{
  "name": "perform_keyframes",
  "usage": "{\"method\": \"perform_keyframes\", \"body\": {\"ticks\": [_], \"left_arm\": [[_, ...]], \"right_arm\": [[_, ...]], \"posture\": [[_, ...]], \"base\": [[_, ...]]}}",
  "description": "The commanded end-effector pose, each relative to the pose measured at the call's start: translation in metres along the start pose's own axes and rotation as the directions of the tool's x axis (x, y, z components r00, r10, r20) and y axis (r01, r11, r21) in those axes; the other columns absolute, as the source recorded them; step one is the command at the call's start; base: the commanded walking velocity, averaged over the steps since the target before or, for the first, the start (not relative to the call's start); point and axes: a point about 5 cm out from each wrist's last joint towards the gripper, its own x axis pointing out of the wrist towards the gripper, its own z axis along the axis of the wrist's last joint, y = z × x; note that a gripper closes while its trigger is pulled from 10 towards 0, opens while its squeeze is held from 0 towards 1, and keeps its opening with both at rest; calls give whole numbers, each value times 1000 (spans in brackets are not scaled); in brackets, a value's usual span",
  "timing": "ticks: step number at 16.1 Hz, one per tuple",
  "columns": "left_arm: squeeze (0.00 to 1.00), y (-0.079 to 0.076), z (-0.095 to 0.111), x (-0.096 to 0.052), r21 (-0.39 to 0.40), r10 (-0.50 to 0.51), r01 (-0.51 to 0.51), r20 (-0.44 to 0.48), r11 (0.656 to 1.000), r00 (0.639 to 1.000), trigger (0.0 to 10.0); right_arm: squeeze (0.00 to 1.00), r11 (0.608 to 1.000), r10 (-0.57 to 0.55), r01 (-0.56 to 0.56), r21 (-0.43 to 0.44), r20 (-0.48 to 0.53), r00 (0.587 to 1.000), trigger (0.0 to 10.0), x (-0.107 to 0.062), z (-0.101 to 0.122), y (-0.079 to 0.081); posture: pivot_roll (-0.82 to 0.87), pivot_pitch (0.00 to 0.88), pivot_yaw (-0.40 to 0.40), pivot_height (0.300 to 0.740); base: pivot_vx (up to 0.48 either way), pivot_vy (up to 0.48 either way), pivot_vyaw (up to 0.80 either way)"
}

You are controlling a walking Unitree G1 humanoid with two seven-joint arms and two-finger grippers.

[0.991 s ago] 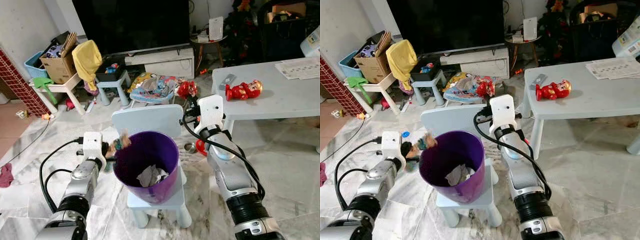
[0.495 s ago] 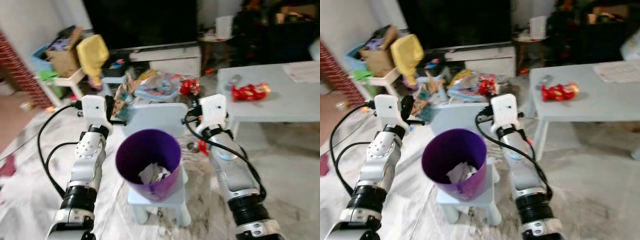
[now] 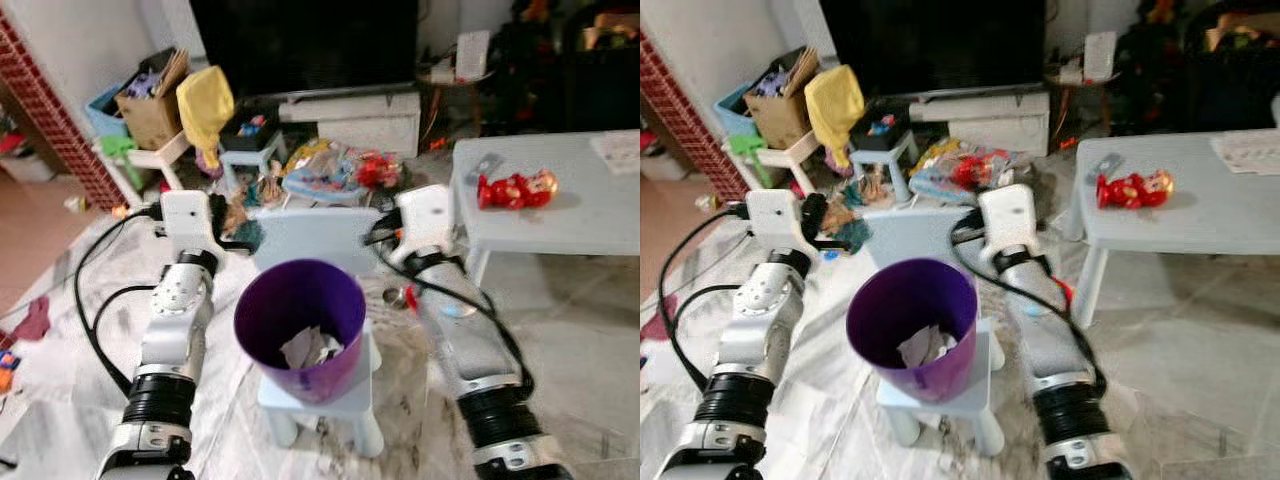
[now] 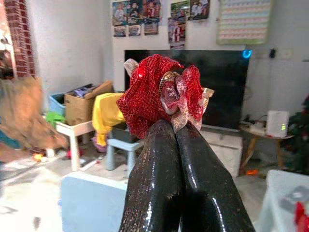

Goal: Picking trash to rubbish bin

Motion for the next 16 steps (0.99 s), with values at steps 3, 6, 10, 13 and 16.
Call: {"method": "perform_keyframes", "body": {"ticks": [3,6,10,13,16], "left_arm": [[0,8,0,-2,14,23,-23,-19,1000,1000,10000],[0,11,-3,-3,19,35,-34,-34,999,999,10000],[0,11,-12,-5,20,37,-36,-70,999,997,10000],[0,17,-50,-13,23,63,-59,-259,998,964,10000],[0,16,-81,-20,-10,43,-52,-402,999,915,10000]], "right_arm": [[0,999,35,-36,17,34,999,10000,5,8,11],[0,999,34,-34,19,32,999,10000,5,7,12],[0,999,31,-31,21,34,999,10000,6,8,12],[0,999,29,-30,25,33,999,10000,6,7,12],[0,999,30,-31,26,36,999,10000,6,8,13]], "posture": [[-81,0,133,740],[-81,0,134,740],[-80,0,139,740],[-77,0,139,740],[-90,0,140,740]], "base": [[289,0,0],[275,0,0],[0,0,0],[0,0,0],[0,0,0]]}}
